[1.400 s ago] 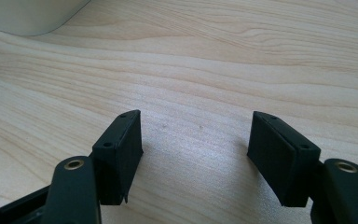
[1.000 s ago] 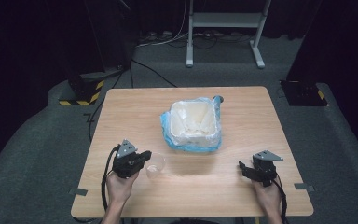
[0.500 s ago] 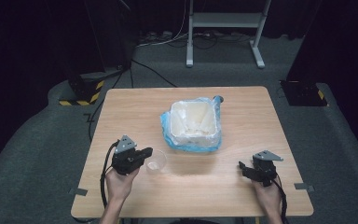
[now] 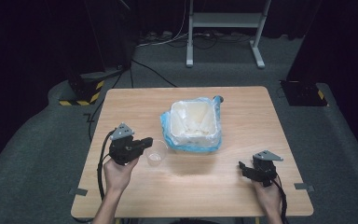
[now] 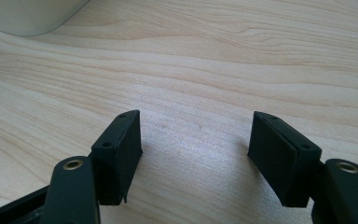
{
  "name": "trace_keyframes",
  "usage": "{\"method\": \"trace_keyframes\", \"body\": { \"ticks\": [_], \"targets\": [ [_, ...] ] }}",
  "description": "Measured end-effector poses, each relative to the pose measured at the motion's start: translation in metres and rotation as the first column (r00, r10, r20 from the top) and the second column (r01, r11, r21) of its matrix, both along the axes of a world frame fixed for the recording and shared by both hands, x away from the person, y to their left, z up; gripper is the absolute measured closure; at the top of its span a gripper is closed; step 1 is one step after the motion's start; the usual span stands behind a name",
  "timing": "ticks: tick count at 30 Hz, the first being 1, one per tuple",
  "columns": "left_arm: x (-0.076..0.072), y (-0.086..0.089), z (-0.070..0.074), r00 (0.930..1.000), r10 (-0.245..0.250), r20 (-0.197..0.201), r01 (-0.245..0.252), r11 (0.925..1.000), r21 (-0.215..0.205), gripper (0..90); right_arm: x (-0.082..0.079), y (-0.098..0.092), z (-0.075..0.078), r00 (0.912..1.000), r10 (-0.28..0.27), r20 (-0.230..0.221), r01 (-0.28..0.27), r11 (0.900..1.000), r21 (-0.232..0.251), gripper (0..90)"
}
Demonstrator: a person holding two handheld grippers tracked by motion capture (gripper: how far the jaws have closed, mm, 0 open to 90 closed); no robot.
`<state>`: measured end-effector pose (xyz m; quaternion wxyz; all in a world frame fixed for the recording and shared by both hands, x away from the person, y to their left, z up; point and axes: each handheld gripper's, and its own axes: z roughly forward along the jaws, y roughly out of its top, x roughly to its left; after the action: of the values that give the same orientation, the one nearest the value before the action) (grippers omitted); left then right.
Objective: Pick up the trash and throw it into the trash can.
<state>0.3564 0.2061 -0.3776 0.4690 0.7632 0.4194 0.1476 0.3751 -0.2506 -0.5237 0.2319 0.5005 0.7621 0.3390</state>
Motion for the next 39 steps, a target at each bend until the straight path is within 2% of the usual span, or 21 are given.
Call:
{"method": "trace_keyframes", "body": {
  "ticks": [4, 10, 15, 19, 25, 29, 31, 36, 39],
  "targets": [
    [0.004, -0.005, 0.010, 0.9999, -0.014, 0.005, 0.014, 0.9998, -0.011, 86.2, 0.000, 0.000, 0.000, 1.0000, 0.000, 0.001, 0.000, 1.000, -0.001, 33.8],
    [0.009, -0.002, 0.020, 0.9999, -0.014, 0.004, 0.014, 0.9980, -0.061, 86.2, 0.000, 0.000, 0.000, 1.0000, 0.000, 0.002, 0.000, 1.000, -0.001, 33.8],
    [0.009, -0.004, 0.027, 0.9998, -0.007, 0.018, 0.008, 0.9993, -0.036, 86.2, 0.000, 0.000, 0.000, 1.0000, 0.000, 0.002, 0.000, 1.000, -0.001, 33.8],
    [0.010, -0.007, 0.032, 0.9995, -0.015, 0.027, 0.016, 0.9993, -0.035, 86.2, 0.000, 0.000, 0.000, 1.0000, 0.000, 0.001, 0.000, 1.000, -0.001, 33.7],
    [0.012, -0.006, 0.042, 0.9992, -0.023, 0.033, 0.025, 0.9972, -0.071, 86.1, 0.000, 0.000, 0.000, 1.0000, 0.000, 0.002, 0.000, 1.000, -0.001, 33.8],
    [0.014, -0.004, 0.049, 0.9986, -0.009, 0.052, 0.014, 0.9951, -0.098, 86.1, 0.000, 0.000, 0.000, 1.0000, 0.000, 0.001, 0.000, 1.000, -0.001, 33.8],
    [0.014, -0.004, 0.054, 0.9979, -0.003, 0.064, 0.009, 0.9954, -0.096, 86.2, 0.000, 0.000, 0.000, 1.0000, 0.000, 0.001, 0.000, 1.000, -0.001, 33.7],
    [0.021, -0.006, 0.061, 0.9979, -0.009, 0.064, 0.016, 0.9939, -0.109, 86.2, 0.000, 0.000, 0.000, 1.0000, 0.000, 0.002, 0.000, 1.000, -0.001, 33.7],
    [0.026, -0.010, 0.063, 0.9976, -0.014, 0.068, 0.021, 0.9945, -0.102, 86.2, 0.000, 0.000, 0.000, 1.0000, 0.000, 0.002, 0.000, 1.000, -0.001, 33.7]
  ]
}}
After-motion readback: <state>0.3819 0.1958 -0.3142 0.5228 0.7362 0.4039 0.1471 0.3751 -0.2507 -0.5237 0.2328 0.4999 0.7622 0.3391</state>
